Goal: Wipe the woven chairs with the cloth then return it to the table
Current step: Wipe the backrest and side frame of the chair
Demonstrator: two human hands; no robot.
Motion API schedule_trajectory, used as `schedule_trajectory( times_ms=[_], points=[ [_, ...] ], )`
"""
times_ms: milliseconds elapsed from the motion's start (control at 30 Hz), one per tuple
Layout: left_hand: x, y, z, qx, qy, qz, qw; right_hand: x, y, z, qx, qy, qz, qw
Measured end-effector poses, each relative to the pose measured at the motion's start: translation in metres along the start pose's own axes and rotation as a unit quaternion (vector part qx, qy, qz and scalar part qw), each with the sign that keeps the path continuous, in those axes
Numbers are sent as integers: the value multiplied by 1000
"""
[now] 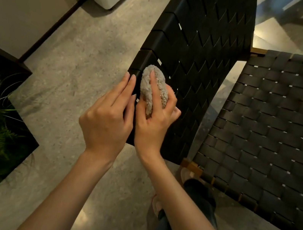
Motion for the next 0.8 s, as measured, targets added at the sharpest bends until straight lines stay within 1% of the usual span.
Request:
schedule_trajectory(
  times_ms=[33, 133, 233, 267, 333, 400, 467, 533, 600, 667, 767, 800],
  points=[
    [1, 0, 1, 4, -1, -5, 1000, -2, 12, 2, 13, 2, 9, 1000],
    [4, 0, 2, 17, -4, -25, 1000, -10, 75, 8, 107, -2, 11, 994],
    [5, -1, 2, 12, -5, -21, 1000, -22, 133, 14, 163, 5, 35, 986],
    [6, -1, 2, 12, -8, -20, 1000, -27, 154, 17, 193, 8, 45, 980],
    [5, -1, 1, 17, -6, -22, 1000, -35, 198, 26, 279, 9, 68, 958],
    [5, -1, 1, 18, -8, -26, 999, -41, 236, 38, 357, -8, 83, 931],
    [5, -1, -1, 21, -9, -24, 999, -43, 258, 45, 419, -25, 77, 904],
    [6, 1, -5, 23, -14, -20, 999, -40, 268, 47, 462, -32, 67, 884],
    [9, 0, -5, 22, -22, -25, 999, -37, 261, 50, 470, -15, 55, 881],
    [13, 0, -3, 26, -31, -23, 999, -33, 244, 49, 442, 7, 27, 896],
    [24, 2, -1, 17, -50, 12, 999, -23, 190, 37, 326, 22, -27, 945],
    [5, 1, -17, -11, -43, 27, 999, -24, 142, 10, 256, 13, -52, 965]
  ],
)
Point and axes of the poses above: each hand's wrist, its own z-axis away from the middle knuckle, its own x-axis out of the palm, y = z × x, the point moved 9 cm from there along -z, towards the middle knuckle, and after that the axes turned 6 degrees about -y, right-handed, at the moved point
